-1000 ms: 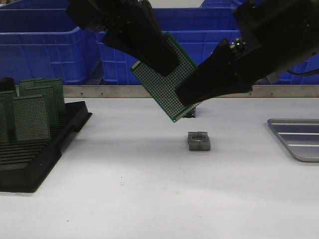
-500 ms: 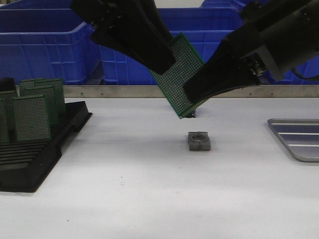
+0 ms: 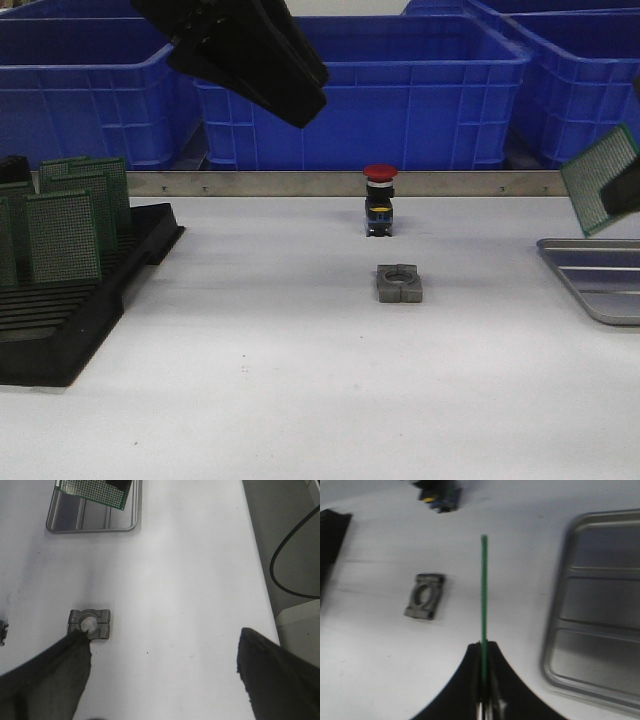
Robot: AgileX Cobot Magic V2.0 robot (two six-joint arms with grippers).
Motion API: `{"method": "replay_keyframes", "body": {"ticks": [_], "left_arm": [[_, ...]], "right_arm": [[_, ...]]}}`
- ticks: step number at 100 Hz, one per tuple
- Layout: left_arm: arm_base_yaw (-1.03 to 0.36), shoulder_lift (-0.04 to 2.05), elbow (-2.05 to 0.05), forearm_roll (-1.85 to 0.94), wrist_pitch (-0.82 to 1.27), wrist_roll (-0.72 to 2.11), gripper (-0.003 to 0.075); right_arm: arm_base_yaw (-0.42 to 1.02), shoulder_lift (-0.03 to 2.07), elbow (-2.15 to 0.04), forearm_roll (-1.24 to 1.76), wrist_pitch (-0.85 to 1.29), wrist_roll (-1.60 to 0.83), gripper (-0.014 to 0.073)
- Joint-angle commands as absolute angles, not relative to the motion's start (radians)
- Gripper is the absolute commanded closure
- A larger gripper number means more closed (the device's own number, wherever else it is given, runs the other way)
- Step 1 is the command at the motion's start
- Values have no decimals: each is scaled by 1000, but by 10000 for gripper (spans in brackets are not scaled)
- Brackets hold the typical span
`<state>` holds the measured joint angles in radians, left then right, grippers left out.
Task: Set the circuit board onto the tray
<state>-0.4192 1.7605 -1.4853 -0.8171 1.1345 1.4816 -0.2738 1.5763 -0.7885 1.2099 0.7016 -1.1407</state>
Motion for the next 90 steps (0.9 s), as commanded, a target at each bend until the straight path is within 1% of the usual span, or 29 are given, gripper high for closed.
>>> {"method": "replay_keyframes", "body": {"ticks": [1, 23, 28, 30, 35, 36, 37, 38, 39, 40, 42, 43, 44, 45, 46, 47, 52, 55, 68, 79, 90], "left_arm": [[-418, 1718, -1517, -877, 1130, 1473, 154], [-418, 1718, -1517, -877, 1132, 1473, 154], [-418, 1718, -1517, -877, 1132, 1473, 154], [-418, 1718, -1517, -877, 1134, 1473, 154], [-418, 1718, -1517, -877, 1134, 1473, 154], [-418, 1718, -1517, -877, 1134, 1473, 154], [-418, 1718, -1517, -877, 1135, 1473, 154], [-418, 1718, -1517, -877, 1134, 1473, 154], [-418, 1718, -1517, -877, 1134, 1473, 154], [-418, 1718, -1517, -877, 1134, 1473, 154], [-418, 1718, -1517, -877, 1134, 1473, 154], [-418, 1718, -1517, -877, 1134, 1473, 154], [-418, 1718, -1517, -877, 1134, 1473, 154], [-418, 1718, -1517, -877, 1134, 1473, 154], [-418, 1718, -1517, -877, 1134, 1473, 154], [-418, 1718, -1517, -877, 1134, 1473, 154], [-418, 1718, -1517, -877, 1134, 1473, 154], [-418, 1718, -1517, -877, 1134, 1473, 154], [-409, 1716, -1517, -868, 1134, 1473, 154], [-377, 1707, -1522, -845, 1134, 1473, 154], [-335, 1689, -1522, -761, 1132, 1473, 154]], "right_arm": [[-326, 1603, -837, 1217, 727, -1140, 656], [-341, 1765, -938, 1186, 727, -1141, 650], [-341, 1789, -958, 1169, 735, -1141, 624], [-341, 1797, -966, 1156, 742, -1141, 599], [-341, 1810, -984, 1118, 758, -1141, 504], [-341, 1811, -986, 1111, 759, -1141, 466], [-341, 1812, -990, 1099, 761, -1141, 447], [-341, 1812, -992, 1093, 760, -1141, 404], [-341, 1813, -995, 1080, 760, -1141, 382], [-341, 1813, -997, 1073, 760, -1141, 334], [-341, 1813, -1002, 1056, 756, -1141, 284], [-341, 1813, -1003, 1050, 756, -1141, 235], [-341, 1813, -1007, 1039, 752, -1141, 209], [-341, 1813, -1008, 1034, 751, -1141, 160], [-341, 1812, -1012, 1025, 747, -1141, 137], [-341, 1811, -1014, 1021, 744, -1141, 92], [-341, 1806, -1021, 998, 730, -1140, -28], [-341, 1802, -1026, 990, 722, -1140, -71], [-341, 1768, -1037, 962, 689, -1140, -20], [-341, 1728, -1041, 948, 679, -1140, -17], [-341, 1687, -1041, 947, 676, -1141, -17]]}}
